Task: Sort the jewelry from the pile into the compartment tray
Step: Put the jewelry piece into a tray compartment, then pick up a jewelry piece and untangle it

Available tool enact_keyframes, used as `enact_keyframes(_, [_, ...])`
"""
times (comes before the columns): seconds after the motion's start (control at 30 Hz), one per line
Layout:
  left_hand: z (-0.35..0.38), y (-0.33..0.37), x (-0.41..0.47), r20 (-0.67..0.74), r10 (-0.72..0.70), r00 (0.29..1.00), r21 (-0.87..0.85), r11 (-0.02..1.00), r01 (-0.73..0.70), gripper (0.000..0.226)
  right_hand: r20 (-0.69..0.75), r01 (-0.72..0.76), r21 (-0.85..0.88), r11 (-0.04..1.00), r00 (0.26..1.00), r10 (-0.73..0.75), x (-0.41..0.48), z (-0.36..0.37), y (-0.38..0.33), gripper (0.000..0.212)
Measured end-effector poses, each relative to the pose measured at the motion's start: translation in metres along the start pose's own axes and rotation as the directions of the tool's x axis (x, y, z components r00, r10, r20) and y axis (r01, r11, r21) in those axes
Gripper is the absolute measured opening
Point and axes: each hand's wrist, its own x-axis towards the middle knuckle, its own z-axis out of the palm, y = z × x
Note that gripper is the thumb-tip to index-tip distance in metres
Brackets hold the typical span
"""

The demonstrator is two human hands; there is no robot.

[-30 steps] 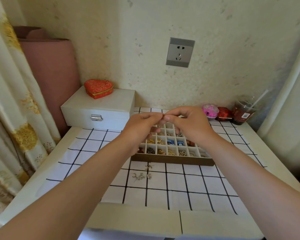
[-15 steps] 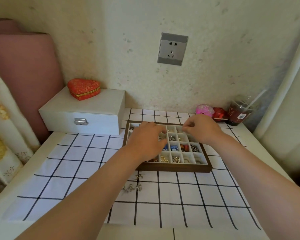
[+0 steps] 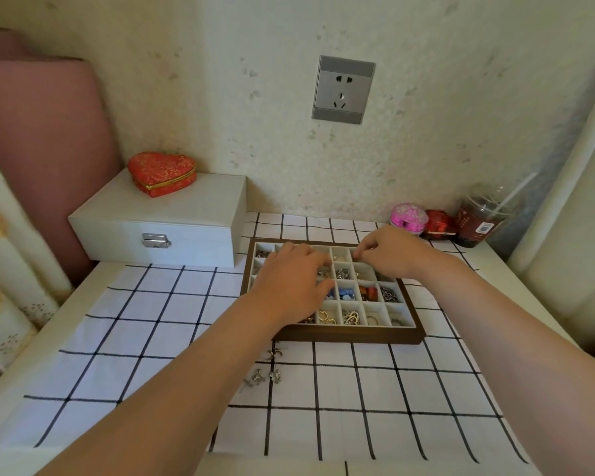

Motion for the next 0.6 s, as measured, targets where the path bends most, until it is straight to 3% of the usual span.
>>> enact_keyframes(0.1, [0.001, -0.001, 0.000, -0.009, 0.012, 1.000, 0.005, 1.000, -0.012, 0.042, -0.049, -0.023, -0.027, 0.999, 0.999, 0.022, -0.002, -0.002, 0.001, 0.026])
enact_keyframes(0.4, [0.000, -0.002, 0.000, -0.024, 0.031, 0.999, 0.030, 0.999, -0.031, 0.042, -0.007, -0.021, -0.068, 0.997, 1.000, 0.021, -0.005, 0.003, -0.003, 0.030])
enact_keyframes(0.6, [-0.010, -0.005, -0.011, -0.048, 0.058, 0.997, 0.016, 0.998, -0.058, 0.042, -0.133, 0.059, -0.038, 0.998, 0.989, -0.064, -0.025, -0.006, -0.016, 0.025])
